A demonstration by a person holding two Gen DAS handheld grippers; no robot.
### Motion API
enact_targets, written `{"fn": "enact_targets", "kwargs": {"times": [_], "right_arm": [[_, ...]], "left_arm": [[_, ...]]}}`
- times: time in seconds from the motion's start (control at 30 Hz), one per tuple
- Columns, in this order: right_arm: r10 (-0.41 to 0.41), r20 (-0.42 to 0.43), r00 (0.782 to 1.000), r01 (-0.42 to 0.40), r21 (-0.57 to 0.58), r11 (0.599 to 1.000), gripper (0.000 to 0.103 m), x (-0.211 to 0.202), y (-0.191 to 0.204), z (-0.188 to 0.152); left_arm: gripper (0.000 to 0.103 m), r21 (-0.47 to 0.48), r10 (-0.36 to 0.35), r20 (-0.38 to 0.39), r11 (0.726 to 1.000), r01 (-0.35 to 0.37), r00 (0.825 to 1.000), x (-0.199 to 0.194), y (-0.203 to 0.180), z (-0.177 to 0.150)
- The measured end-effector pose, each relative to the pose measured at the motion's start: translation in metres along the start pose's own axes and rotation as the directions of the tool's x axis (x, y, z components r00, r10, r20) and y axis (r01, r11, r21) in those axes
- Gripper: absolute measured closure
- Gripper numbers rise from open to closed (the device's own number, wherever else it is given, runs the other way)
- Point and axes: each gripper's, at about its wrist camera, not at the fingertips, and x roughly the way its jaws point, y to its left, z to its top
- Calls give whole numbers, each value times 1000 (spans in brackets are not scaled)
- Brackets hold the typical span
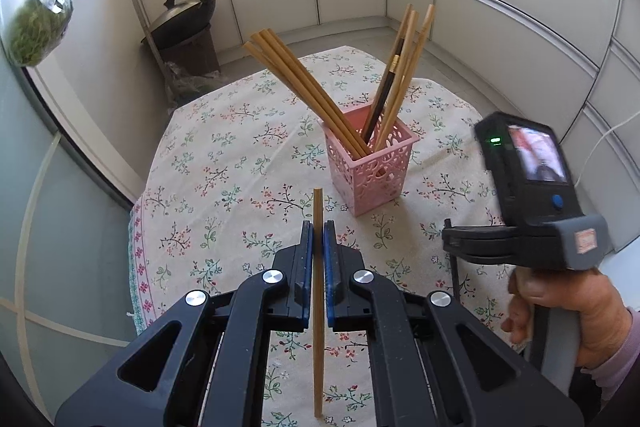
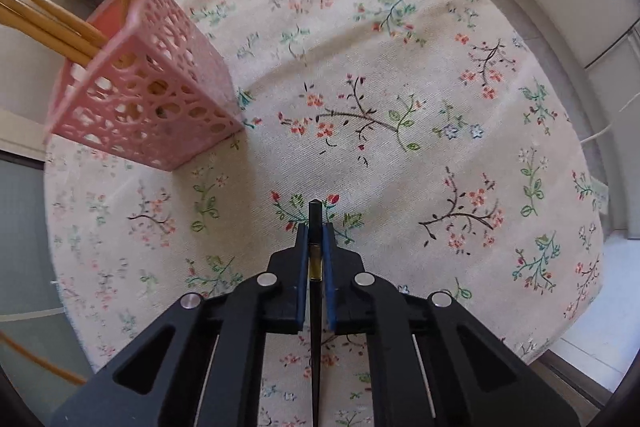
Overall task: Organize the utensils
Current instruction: 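Carry both held chopsticks upright toward the pink basket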
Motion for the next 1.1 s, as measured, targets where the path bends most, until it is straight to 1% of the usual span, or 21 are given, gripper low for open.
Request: {"fn": "enact_targets", "kwargs": {"times": [0.17,0.3,0.33,0.47,0.53,0.7,0.8,0.9,0.93,0.97,1.1], "right_arm": [[54,65,996,-54,-5,999,96,-33,-13,-3],[97,103,990,-96,-14,995,96,-53,-32,-6],[106,120,987,-104,-22,994,96,-64,-34,-15],[143,173,975,-135,-56,989,96,-90,-41,-27],[173,195,966,-162,-71,984,96,-108,-46,-34],[235,246,940,-213,-113,971,96,-140,-55,-49],[277,282,919,-243,-149,959,96,-161,-58,-58],[295,308,904,-257,-158,953,96,-172,-60,-61],[295,308,904,-257,-158,953,96,-172,-60,-61],[307,314,898,-271,-155,950,96,-175,-63,-61],[335,335,881,-307,-137,942,96,-183,-70,-56]], "left_arm": [[98,-18,-8,11,1000,8,1000,-5,2,1],[98,-27,-3,23,1000,4,1000,-8,2,1],[98,-30,-2,27,1000,3,1000,-9,2,1],[98,-47,-1,42,999,3,999,-16,4,1],[98,-56,0,46,998,2,999,-19,5,-1],[98,-92,2,74,996,5,997,-32,11,-4],[98,-117,13,100,993,-1,995,-44,17,-6],[98,-130,27,119,991,-11,993,-55,22,-6],[98,-131,35,127,991,-18,991,-58,23,-4],[98,-132,38,133,991,-21,990,-61,24,-3],[98,-149,23,167,989,2,986,-73,27,12]]}}
